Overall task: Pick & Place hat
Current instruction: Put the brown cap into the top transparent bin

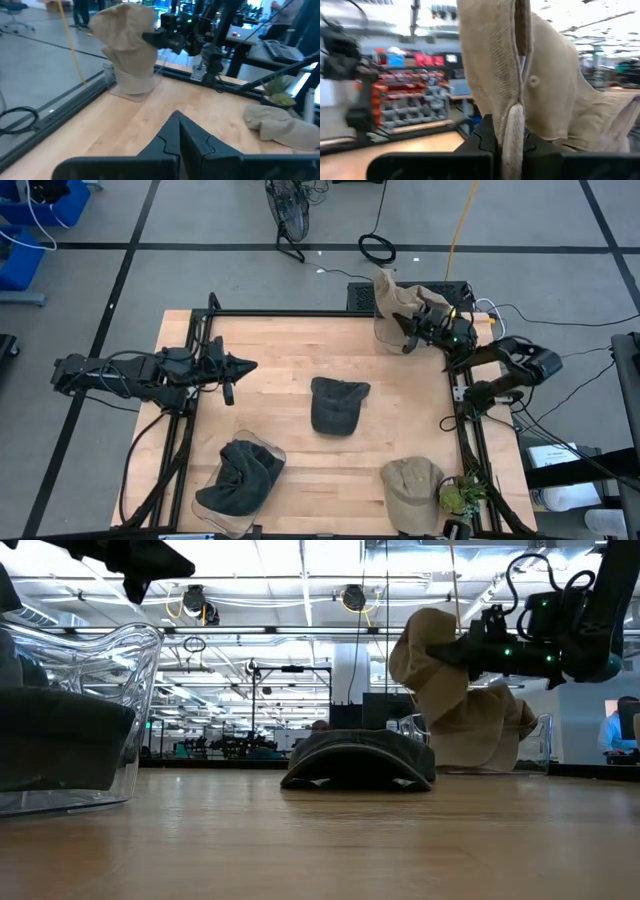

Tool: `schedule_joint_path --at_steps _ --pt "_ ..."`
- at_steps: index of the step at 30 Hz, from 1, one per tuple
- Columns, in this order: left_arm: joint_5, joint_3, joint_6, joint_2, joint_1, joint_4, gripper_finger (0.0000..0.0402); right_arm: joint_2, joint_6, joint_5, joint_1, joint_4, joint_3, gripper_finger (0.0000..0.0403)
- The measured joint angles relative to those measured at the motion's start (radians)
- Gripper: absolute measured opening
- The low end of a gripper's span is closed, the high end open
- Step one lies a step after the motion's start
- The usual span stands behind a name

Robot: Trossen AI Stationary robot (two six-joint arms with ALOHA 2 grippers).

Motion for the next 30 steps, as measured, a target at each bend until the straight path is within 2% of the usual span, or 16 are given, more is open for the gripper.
schedule_joint_path --at_steps 5,16,24,30 --pt "0.025 0.0 -0.07 0.0 0.0 0.0 0.0007 0.064 -0.073 0.053 0.033 -0.001 -0.001 0.0" --pt "0.026 0.0 -0.094 0.0 0.0 -0.001 0.0003 0.176 -0.14 0.051 0.052 -0.002 -0.001 0.0006" --pt "0.026 0.0 -0.1 0.0 0.0 -0.005 0.0003 0.196 -0.115 0.055 0.052 -0.102 -0.001 0.0039" --pt "0.026 0.0 -0.096 0.0 0.0 -0.024 0.0005 0.154 -0.034 0.054 0.048 -0.127 -0.001 0.0084"
